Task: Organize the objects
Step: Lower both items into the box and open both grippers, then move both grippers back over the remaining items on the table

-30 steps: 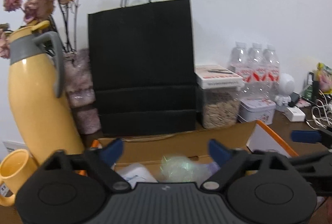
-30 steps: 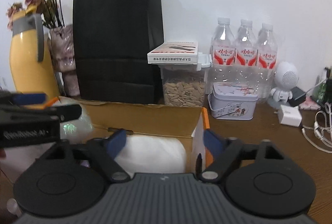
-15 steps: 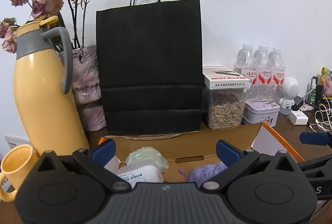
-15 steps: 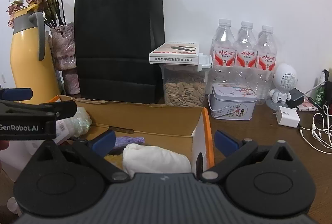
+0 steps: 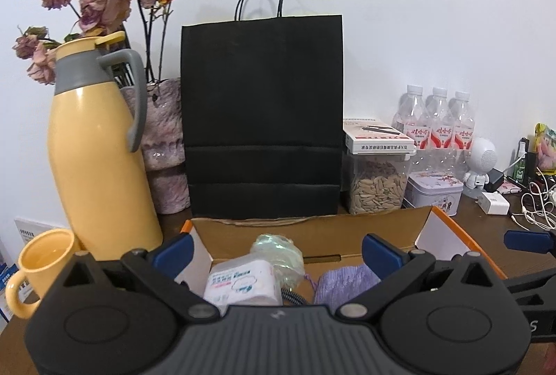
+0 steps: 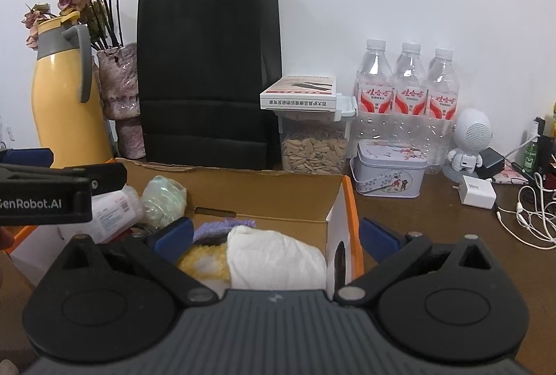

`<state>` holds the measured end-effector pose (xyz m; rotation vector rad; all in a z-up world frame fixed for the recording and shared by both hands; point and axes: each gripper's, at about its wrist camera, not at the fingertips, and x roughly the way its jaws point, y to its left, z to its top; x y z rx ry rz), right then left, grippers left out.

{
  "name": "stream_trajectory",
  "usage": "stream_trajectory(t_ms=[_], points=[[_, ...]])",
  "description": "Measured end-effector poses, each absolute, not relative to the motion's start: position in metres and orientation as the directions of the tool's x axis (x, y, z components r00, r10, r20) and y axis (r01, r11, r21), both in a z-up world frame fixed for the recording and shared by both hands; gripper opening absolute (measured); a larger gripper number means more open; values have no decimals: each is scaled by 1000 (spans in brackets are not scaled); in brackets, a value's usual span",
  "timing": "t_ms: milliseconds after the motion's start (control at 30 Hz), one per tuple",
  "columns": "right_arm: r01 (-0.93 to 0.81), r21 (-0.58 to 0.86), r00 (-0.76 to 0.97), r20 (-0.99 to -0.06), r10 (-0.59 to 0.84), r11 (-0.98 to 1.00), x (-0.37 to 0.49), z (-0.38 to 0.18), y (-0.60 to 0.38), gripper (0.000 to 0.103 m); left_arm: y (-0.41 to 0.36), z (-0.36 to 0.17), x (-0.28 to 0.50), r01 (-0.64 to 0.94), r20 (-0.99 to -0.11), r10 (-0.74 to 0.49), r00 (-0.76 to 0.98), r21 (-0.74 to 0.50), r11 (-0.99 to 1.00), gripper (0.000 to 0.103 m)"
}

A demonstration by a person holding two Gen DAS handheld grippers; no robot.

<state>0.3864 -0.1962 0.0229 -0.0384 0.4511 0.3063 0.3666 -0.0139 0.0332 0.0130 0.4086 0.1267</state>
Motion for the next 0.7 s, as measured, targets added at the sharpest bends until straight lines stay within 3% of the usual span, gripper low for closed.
stream_trajectory(t_ms=[700], points=[[-271,41,859,-440,261,962,301,24,-205,103,-6,38,278,-129,-422,119,899,5,992,103]])
